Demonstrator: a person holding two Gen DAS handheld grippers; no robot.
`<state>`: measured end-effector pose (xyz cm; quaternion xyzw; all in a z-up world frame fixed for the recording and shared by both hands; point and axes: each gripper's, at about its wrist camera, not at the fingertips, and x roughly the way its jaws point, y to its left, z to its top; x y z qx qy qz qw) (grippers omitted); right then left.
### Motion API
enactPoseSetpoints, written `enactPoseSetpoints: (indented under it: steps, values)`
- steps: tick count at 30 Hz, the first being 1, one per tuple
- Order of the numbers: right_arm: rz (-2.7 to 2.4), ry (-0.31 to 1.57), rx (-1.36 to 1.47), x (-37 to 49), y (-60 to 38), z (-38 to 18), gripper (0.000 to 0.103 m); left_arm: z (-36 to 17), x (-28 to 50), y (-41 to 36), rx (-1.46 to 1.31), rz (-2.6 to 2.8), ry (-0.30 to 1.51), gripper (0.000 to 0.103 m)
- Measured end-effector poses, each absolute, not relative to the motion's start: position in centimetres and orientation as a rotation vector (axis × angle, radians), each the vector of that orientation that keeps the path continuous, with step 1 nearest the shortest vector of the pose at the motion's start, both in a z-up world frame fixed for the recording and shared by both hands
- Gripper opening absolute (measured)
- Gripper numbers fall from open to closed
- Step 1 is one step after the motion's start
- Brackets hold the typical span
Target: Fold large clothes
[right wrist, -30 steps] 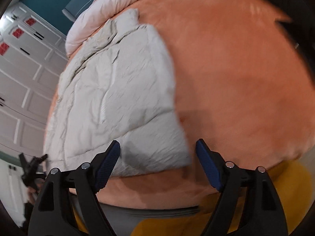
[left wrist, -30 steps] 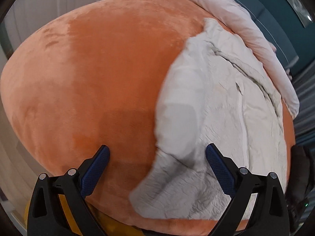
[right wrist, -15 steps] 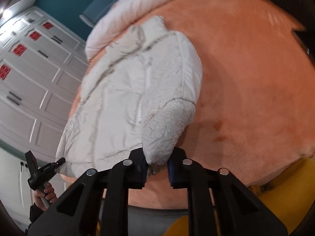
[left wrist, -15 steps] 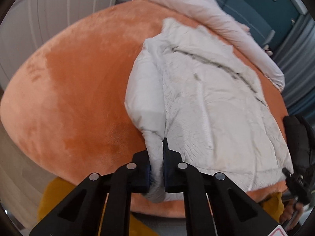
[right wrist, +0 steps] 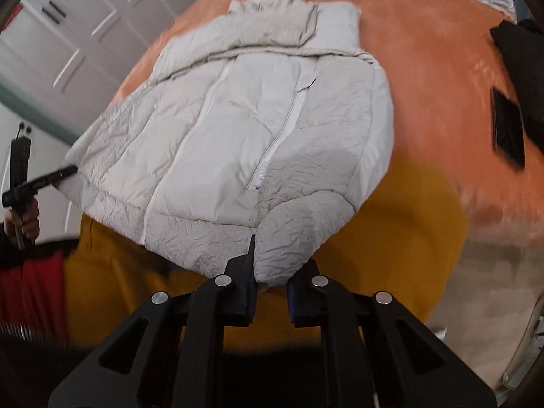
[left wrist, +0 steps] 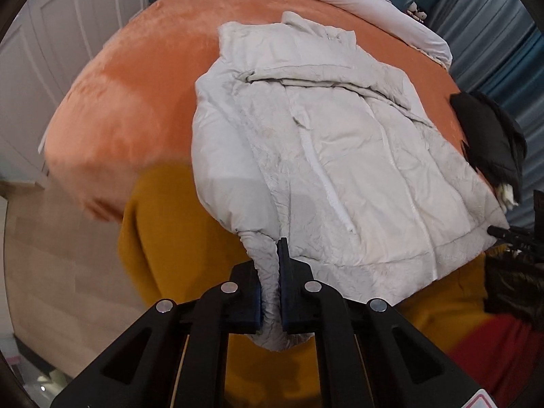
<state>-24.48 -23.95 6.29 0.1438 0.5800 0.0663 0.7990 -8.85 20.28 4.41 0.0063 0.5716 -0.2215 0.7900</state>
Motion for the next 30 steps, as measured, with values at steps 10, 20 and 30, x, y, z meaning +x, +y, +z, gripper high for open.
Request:
enactPoseSetpoints:
  steps: [10,20,30]
  values:
    - [0.126,0.992,0.358,-21.4,-26.5,13.0,0.012,11.3,-5.3,19.0,-0.078,-0.497,0.987,0.005]
    - [0.092,0.774,0.389,-16.6,-28.8,16.9,0.012,13.8,0.7,18.0,-0.204,-0.465,0.88,0.006]
    - [-0.009,0.625,0.58,-4.2,-33.6,13.1,0.014,11.4,12.4,13.7,-0.152,-0.322,0.781,0.015]
